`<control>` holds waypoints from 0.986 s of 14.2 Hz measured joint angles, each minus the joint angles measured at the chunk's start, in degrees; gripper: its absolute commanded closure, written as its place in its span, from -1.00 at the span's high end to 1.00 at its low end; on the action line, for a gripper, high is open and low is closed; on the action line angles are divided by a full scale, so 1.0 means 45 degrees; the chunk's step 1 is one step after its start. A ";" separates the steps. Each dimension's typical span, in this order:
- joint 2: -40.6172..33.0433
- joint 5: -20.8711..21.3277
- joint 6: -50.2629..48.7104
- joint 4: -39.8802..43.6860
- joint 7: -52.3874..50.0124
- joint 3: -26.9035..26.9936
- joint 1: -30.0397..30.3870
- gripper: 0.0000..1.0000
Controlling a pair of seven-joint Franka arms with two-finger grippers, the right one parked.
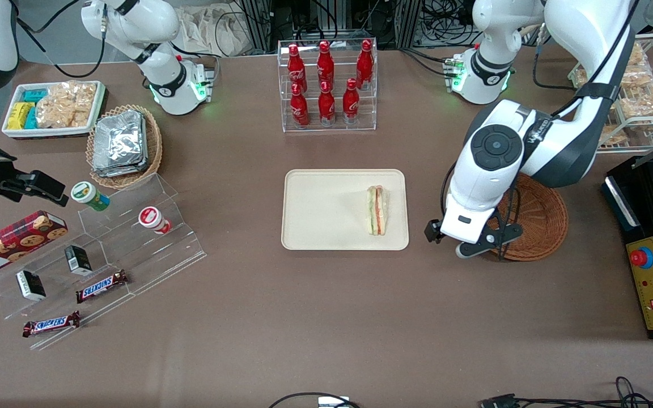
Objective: Place sandwich from basket to tray
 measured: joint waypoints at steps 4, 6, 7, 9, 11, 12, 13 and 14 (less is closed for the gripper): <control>-0.1443 -0.2304 -0.0420 -0.0425 0.3160 0.1553 -0.0044 1.00; -0.2426 -0.3373 -0.0945 -0.0859 0.4908 0.2505 -0.0073 1.00; -0.2849 -0.3788 -0.1383 -0.0978 0.5672 0.2894 -0.0079 1.00; -0.3591 -0.4114 -0.2084 -0.1086 0.7060 0.3637 -0.0128 1.00; -0.4166 -0.4200 -0.2632 -0.1098 0.8169 0.4411 -0.0313 1.00; -0.4372 -0.4225 -0.2860 -0.1097 0.8519 0.4708 -0.0394 1.00; -0.4540 -0.4240 -0.3078 -0.1089 0.8800 0.4949 -0.0460 1.00; -0.4689 -0.4251 -0.3273 -0.1069 0.9014 0.5183 -0.0544 1.00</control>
